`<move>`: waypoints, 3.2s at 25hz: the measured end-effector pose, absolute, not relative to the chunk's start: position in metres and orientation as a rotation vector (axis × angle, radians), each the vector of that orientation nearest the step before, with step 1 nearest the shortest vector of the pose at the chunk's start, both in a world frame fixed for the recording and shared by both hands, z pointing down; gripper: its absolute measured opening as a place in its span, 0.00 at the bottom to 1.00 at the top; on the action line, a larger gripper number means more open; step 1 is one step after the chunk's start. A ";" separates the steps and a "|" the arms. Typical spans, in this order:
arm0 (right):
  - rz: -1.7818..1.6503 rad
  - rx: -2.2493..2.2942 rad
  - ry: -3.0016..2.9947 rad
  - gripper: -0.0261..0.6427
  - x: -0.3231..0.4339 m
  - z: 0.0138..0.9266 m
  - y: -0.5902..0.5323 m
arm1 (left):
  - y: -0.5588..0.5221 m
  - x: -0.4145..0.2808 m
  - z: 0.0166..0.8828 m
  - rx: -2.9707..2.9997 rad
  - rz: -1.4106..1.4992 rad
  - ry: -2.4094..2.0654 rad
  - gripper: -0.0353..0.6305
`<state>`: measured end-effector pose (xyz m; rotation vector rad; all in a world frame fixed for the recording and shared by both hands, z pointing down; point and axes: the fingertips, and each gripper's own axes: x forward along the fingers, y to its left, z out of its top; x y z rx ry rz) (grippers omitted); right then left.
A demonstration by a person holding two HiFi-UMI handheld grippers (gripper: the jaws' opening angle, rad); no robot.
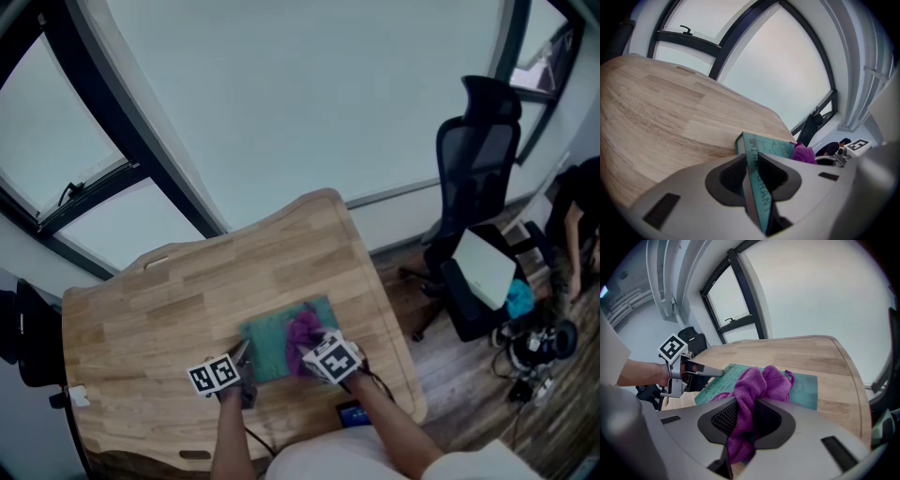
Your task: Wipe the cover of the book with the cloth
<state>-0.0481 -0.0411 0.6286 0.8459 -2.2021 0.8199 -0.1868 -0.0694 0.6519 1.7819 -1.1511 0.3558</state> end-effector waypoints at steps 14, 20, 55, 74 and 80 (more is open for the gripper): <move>0.834 0.874 -2.197 0.17 -0.039 0.628 -0.045 | -0.070 -0.186 0.651 1.784 0.352 -1.144 0.17; 0.784 0.969 -2.138 0.17 -0.010 0.639 -0.057 | -0.070 -0.186 0.652 1.785 0.349 -1.139 0.17; 0.839 0.960 -2.150 0.17 -0.015 0.627 -0.078 | -0.069 -0.185 0.651 1.802 0.364 -1.134 0.17; 0.775 0.995 -2.127 0.17 -0.013 0.630 -0.097 | -0.069 -0.185 0.650 1.813 0.376 -1.135 0.17; 0.767 0.985 -2.136 0.17 -0.015 0.630 -0.098 | -0.069 -0.184 0.650 1.809 0.372 -1.133 0.17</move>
